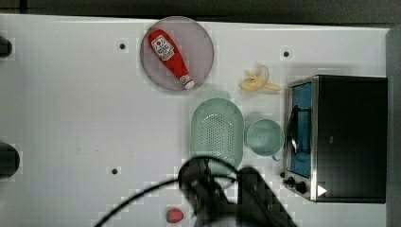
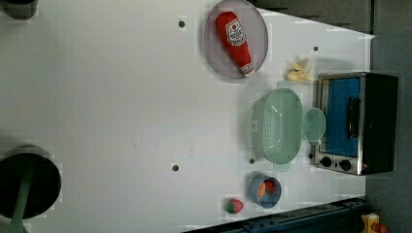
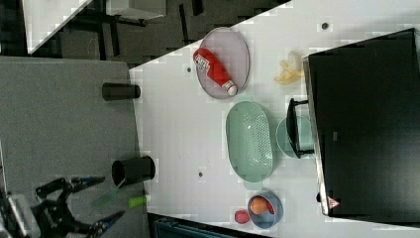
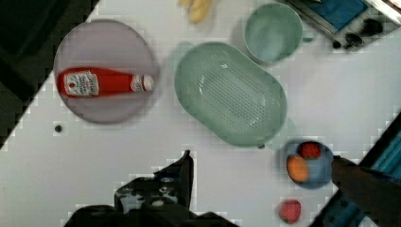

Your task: Drag strainer right to left.

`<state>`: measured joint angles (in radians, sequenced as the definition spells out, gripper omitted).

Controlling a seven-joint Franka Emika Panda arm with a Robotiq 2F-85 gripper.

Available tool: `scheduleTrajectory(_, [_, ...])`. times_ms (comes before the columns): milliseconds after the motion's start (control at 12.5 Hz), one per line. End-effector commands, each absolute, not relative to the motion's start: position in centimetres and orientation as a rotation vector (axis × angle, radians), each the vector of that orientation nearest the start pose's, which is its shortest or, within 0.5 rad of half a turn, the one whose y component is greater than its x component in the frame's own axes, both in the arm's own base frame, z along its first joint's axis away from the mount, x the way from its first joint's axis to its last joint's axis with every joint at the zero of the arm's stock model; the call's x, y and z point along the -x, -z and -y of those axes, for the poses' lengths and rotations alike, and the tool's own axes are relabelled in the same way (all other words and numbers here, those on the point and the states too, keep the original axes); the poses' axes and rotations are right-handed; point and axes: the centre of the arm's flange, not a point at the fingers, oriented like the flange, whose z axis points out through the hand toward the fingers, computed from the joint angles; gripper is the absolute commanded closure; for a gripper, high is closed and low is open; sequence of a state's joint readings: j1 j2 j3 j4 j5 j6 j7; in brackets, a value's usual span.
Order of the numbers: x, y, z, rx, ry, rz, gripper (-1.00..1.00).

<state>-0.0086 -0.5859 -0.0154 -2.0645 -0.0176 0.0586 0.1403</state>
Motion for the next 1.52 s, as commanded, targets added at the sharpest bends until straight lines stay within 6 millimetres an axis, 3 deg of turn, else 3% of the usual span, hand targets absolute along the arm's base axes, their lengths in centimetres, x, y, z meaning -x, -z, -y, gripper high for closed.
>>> scheduleTrajectory(80, [-43.3,-52.1,2.0,2.797,-0.084,-1.525,-1.00])
scheduleTrajectory(480, [-47.6,-39.4,2.0,2.766,-0.073,-1.579,-1.00])
scheduleTrajectory(880, [-49.8,-28.4,0.7,2.547,-0.068,-1.927,-1.00])
scheduleTrajectory(1200, [-50.3,-21.7,-1.3,2.385,-0.062,-2.109,-1.00])
scheduleTrajectory(1520, [-49.5,-17.0,-2.4,2.325,-0.065,-2.157,-1.00])
